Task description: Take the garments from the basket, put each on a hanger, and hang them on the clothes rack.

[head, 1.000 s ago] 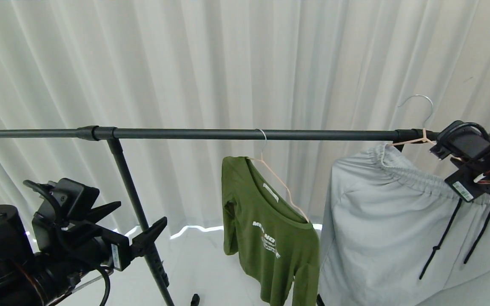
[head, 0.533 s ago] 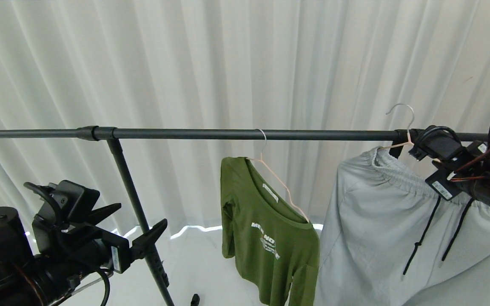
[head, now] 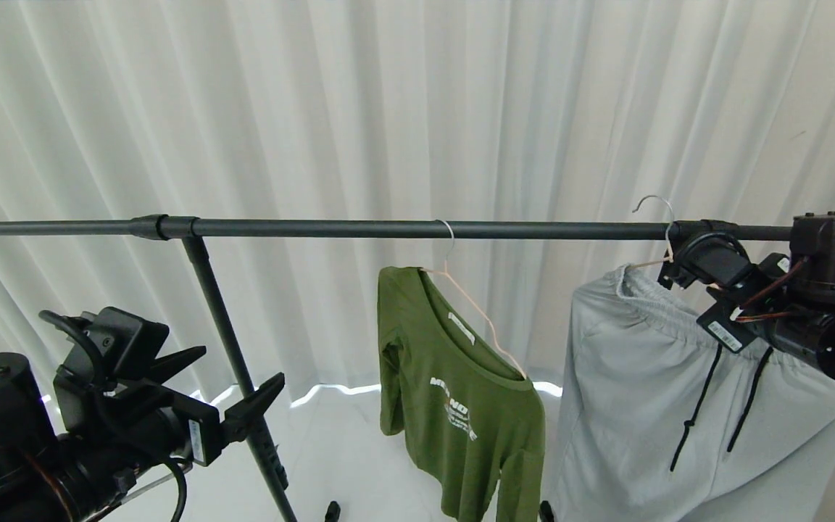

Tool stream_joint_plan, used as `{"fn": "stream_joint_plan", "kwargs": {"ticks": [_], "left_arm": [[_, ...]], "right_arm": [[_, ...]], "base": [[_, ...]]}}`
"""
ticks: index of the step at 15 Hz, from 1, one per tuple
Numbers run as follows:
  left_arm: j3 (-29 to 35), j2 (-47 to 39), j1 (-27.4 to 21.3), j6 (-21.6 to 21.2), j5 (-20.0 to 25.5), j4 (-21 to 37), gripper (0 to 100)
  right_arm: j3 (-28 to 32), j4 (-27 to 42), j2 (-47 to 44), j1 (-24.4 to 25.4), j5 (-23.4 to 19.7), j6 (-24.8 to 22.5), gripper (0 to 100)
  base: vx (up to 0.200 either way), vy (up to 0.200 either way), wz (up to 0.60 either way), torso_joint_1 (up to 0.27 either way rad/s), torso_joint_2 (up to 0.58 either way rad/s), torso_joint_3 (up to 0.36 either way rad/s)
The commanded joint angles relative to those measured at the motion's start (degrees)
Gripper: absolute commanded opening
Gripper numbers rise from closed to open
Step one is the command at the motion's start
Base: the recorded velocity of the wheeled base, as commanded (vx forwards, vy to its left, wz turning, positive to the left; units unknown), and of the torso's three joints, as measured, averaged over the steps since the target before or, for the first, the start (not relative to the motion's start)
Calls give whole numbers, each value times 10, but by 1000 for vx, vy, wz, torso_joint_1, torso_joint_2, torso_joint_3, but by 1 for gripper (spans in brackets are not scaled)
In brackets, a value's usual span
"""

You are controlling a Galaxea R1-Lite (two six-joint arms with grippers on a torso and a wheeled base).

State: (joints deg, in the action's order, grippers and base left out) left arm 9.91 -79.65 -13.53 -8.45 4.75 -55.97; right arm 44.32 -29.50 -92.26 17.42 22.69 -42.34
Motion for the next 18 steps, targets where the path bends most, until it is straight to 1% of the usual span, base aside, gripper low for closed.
{"fn": "stream_joint_plan", "kwargs": {"ticks": [1, 5, 8, 12, 13, 15, 18], "left_arm": [[-1, 0, 0, 0, 0, 0, 100], [-1, 0, 0, 0, 0, 0, 100], [-1, 1, 1, 0, 0, 0, 100], [-1, 1, 1, 0, 0, 0, 100], [-1, 1, 1, 0, 0, 0, 100], [-1, 0, 1, 0, 0, 0, 100], [-1, 0, 1, 0, 0, 0, 100]], "right_arm": [[-1, 1, -8, 12, 0, 2, 0], [-10, 1, -8, 17, 0, 4, 0], [-27, 1, -1, 32, 0, 15, 0], [-28, 1, 8, 36, 1, 16, 0], [-28, 1, 8, 36, 3, 16, 100], [-27, 0, 8, 38, 3, 26, 100], [-27, 1, 23, 53, 3, 64, 100]], "base": [[0, 0, 0, 0, 0, 0], [0, 0, 0, 0, 0, 0], [0, 0, 0, 0, 0, 0], [0, 0, 0, 0, 0, 0], [0, 0, 0, 0, 0, 0], [0, 0, 0, 0, 0, 0], [0, 0, 0, 0, 0, 0]]}}
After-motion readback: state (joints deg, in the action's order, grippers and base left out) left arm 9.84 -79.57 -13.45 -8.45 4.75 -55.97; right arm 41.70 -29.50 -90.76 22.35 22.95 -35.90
